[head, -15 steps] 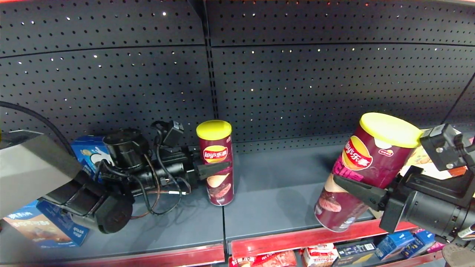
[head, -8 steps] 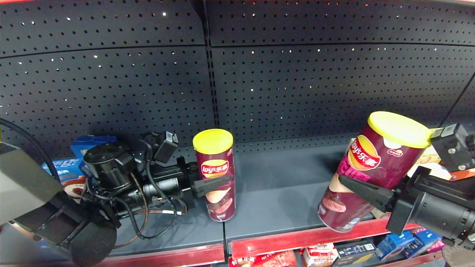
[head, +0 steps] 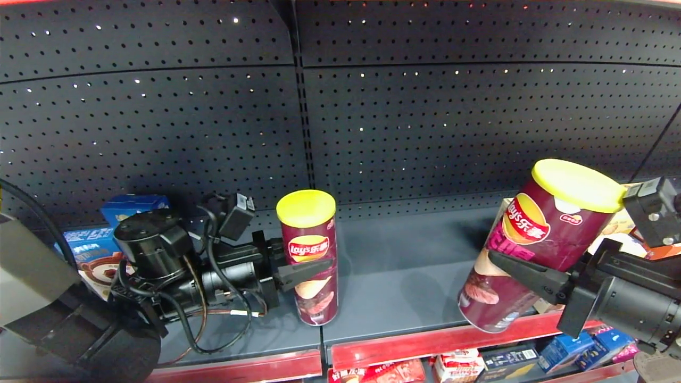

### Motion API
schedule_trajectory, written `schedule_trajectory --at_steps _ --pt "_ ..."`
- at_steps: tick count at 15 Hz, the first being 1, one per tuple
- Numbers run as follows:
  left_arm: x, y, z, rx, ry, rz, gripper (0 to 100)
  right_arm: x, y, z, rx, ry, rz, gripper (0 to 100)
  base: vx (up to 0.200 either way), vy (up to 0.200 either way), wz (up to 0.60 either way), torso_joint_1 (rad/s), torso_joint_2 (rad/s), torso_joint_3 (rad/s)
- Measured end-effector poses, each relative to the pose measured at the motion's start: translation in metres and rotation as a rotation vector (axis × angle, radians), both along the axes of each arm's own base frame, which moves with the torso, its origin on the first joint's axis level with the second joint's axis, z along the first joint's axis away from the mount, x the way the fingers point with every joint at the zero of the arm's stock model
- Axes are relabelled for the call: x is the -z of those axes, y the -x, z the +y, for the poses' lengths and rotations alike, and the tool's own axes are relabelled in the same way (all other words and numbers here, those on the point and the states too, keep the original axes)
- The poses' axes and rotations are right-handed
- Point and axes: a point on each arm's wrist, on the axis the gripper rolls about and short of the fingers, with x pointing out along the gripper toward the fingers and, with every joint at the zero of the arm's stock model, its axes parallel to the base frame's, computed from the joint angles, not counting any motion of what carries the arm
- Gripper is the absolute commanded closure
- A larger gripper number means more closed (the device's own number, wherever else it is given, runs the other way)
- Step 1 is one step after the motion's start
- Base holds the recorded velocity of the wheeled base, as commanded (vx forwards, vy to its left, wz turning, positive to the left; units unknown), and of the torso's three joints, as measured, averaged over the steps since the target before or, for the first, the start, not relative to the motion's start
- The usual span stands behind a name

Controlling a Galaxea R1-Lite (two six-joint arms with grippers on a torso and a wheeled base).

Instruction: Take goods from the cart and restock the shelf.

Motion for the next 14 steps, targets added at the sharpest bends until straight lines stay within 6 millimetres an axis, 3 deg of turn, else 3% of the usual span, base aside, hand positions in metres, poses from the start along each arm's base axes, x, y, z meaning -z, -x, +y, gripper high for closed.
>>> schedule_trajectory --at_steps 9,10,14 --pt "0.010 -0.002 -0.009 0.006 0.001 0.006 100 0.000 -0.001 0.000 -0.001 -0.001 0.001 100 0.000 0.000 0.00 0.000 0.00 0.000" --pt "0.011 -0.002 -0.009 0.006 -0.003 0.012 0 0.000 -0.001 0.001 -0.001 0.000 0.003 100 0.000 0.000 0.00 0.000 0.00 0.000" --pt "0.015 -0.003 -0.009 0.007 -0.007 0.023 0 0.001 -0.002 0.001 -0.001 0.001 0.007 100 0.000 0.000 0.00 0.000 0.00 0.000"
